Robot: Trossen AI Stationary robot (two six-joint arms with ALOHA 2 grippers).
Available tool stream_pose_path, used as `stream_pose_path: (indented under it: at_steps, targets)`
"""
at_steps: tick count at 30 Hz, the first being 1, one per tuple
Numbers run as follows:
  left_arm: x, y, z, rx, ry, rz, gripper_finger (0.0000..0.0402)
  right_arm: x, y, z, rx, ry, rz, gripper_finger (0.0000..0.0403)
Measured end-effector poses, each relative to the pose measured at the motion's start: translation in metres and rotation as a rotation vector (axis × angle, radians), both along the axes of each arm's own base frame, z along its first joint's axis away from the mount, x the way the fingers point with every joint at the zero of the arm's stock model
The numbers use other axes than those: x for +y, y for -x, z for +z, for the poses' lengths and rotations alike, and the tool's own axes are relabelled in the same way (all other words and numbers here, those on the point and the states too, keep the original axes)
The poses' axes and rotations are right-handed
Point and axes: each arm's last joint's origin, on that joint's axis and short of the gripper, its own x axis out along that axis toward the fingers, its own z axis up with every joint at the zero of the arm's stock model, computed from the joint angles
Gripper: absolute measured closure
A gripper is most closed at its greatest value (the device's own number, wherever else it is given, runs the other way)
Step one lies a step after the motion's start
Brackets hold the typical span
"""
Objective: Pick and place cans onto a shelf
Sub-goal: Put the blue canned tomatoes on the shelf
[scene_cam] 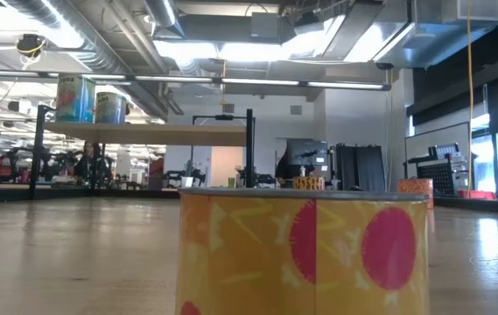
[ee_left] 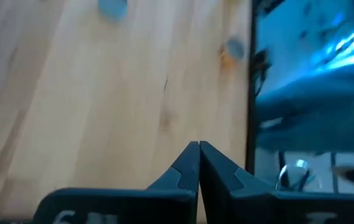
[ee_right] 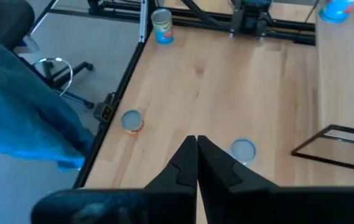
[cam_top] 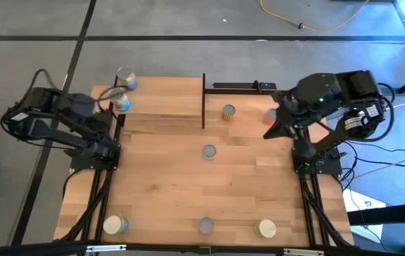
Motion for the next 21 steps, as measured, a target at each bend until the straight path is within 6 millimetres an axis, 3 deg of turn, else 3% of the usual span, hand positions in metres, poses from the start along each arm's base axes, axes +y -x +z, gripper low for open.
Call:
stream_pose_path:
  at_steps: [4,8,16,21]
  targets:
    - [0.002,0.016,0.006,-0.159,0.013,0.066,0.0401,0.001,0.011,-0.001,0.006,-0.011,-0.035,0.0398]
    - [0.002,0.020,-0.001,-0.173,0.056,0.097,0.0401,0.005,0.021,-0.010,0.064,-0.046,-0.074,0.0397]
    - [-0.003,-0.005,-0.026,-0.097,0.234,0.044,0.0401,0.013,0.042,-0.041,0.126,-0.080,-0.200,0.0396]
    - [-0.008,-0.014,-0.042,0.089,0.416,0.093,0.0401,0.017,0.043,-0.059,0.156,-0.079,-0.190,0.0396]
